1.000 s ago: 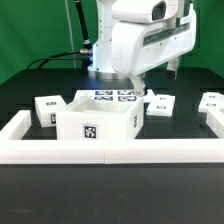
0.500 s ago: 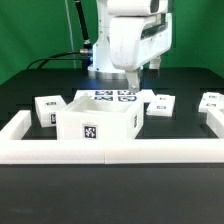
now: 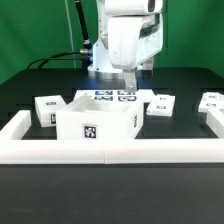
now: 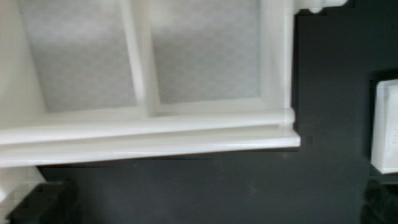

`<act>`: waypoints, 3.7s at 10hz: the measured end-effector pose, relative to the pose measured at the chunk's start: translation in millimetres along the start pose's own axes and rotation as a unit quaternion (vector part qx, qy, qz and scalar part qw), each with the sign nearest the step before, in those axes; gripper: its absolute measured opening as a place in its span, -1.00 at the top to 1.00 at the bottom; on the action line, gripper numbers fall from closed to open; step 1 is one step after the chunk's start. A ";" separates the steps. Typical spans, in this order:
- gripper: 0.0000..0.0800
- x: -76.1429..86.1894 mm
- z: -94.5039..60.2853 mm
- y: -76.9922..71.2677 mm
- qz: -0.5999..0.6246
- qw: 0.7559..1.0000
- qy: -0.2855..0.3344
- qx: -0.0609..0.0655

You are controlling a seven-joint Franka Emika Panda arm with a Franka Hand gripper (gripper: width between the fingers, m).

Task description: Assemble cabinet

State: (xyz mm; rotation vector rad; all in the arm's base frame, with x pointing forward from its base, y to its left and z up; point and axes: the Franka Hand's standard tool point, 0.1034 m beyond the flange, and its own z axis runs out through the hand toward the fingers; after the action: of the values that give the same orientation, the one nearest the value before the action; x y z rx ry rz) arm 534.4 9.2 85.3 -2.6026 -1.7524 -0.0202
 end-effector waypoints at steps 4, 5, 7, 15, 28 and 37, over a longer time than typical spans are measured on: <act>-0.99 -33.6 11.3 -13.6 -0.034 0.999 -0.001 0.004; -0.99 -38.4 14.7 -14.2 -0.030 1.000 -0.002 0.007; -0.99 -40.2 26.8 -22.9 -0.029 1.000 0.000 0.009; -0.93 -30.1 54.1 -33.4 -0.003 1.000 0.005 0.014; 0.92 -30.5 52.6 -30.1 -0.024 1.000 0.004 0.011; 0.91 -9.9 53.3 -37.5 -0.164 0.986 -0.019 0.012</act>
Offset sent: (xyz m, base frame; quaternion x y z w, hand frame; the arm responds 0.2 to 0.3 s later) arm -0.0319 -0.0267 -0.0075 -0.0004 0.0204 -0.0461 0.9987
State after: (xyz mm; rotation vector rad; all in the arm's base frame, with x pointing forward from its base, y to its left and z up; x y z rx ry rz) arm 496.5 14.7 31.8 -2.2812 -2.1583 0.0498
